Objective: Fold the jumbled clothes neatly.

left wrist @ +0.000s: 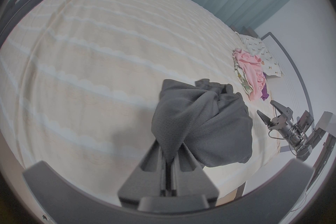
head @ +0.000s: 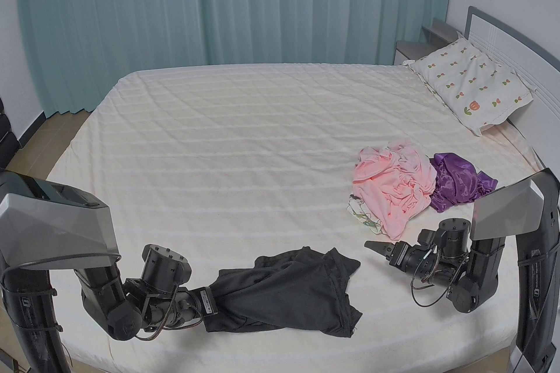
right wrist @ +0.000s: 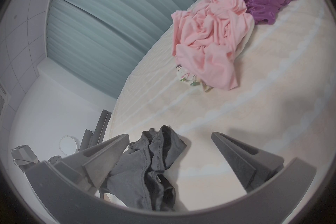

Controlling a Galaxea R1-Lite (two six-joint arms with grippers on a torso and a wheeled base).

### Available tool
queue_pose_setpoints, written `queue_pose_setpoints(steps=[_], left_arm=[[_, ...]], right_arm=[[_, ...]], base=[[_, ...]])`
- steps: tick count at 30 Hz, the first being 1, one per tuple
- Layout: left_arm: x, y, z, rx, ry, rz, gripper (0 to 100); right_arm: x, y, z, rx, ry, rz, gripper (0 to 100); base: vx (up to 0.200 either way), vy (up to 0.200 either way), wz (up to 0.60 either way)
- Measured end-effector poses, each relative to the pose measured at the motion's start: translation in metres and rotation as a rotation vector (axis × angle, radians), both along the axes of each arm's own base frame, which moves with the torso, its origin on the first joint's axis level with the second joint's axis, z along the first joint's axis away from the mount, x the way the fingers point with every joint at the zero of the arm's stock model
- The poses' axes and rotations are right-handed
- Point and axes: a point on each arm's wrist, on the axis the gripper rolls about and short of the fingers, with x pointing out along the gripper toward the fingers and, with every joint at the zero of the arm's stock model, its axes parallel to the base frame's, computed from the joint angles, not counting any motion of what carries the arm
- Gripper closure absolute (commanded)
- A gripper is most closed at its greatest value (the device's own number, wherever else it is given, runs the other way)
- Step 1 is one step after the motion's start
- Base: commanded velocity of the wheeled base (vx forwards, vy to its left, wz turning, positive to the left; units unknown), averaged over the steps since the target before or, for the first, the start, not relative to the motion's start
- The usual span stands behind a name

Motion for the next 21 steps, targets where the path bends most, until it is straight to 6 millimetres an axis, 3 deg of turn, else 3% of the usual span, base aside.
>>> queue_pose_setpoints(steps=[13,21], left_arm=[[0.0005,0.0085,0.0008,-0.001,0.006,0.026,100],[0.0009,0.0095,-0.0007,0.001,0.01,0.027,100]], right_arm=[[0.0,-0.0002,-0.0006,-0.001,0.002,-0.002,0],[-0.0002,0.0005,-0.0006,-0.003,0.001,0.0,0]], base=[[0.0,0.2,0.0],[0.0,0.0,0.0]])
